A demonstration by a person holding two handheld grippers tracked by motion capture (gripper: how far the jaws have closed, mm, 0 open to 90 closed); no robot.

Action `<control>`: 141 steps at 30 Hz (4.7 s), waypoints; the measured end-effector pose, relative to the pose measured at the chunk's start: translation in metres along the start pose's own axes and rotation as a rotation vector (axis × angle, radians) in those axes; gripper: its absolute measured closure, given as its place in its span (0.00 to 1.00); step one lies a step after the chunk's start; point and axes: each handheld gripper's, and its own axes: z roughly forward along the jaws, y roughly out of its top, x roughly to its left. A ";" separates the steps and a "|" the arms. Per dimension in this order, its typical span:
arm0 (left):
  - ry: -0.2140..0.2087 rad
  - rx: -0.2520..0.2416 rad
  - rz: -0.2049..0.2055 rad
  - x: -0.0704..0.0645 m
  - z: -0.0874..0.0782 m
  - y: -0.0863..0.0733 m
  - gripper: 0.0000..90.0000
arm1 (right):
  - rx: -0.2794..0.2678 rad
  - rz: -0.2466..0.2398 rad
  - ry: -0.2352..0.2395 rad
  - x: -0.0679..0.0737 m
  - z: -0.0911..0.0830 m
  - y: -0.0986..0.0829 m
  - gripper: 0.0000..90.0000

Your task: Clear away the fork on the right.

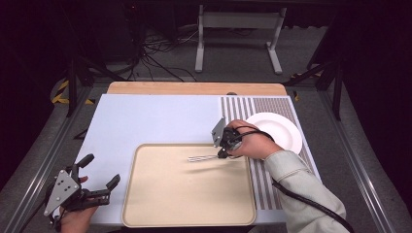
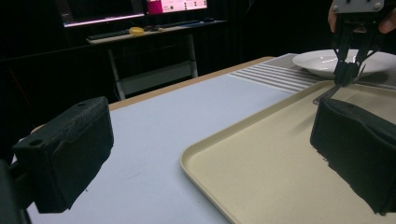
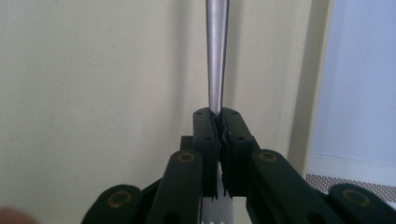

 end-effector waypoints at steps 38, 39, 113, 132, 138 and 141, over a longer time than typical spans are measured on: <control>-0.001 0.002 0.005 0.000 0.000 0.000 0.01 | 0.037 -0.015 0.050 0.001 0.028 0.007 0.96; -0.001 0.002 0.005 0.000 0.000 0.000 0.01 | 0.037 -0.015 0.050 0.001 0.028 0.007 0.96; -0.009 0.005 0.012 0.000 0.000 0.001 0.01 | -0.104 0.159 0.040 0.004 0.055 0.052 1.00; -0.013 0.009 0.010 -0.001 0.002 0.000 0.01 | -0.033 0.140 0.117 0.042 0.045 0.036 1.00; -0.012 0.009 0.005 -0.001 0.002 0.000 0.01 | -0.004 0.126 0.135 0.051 0.041 0.028 1.00; -0.014 0.009 0.006 -0.001 0.003 0.000 0.01 | -0.004 0.123 0.140 0.056 0.040 0.023 1.00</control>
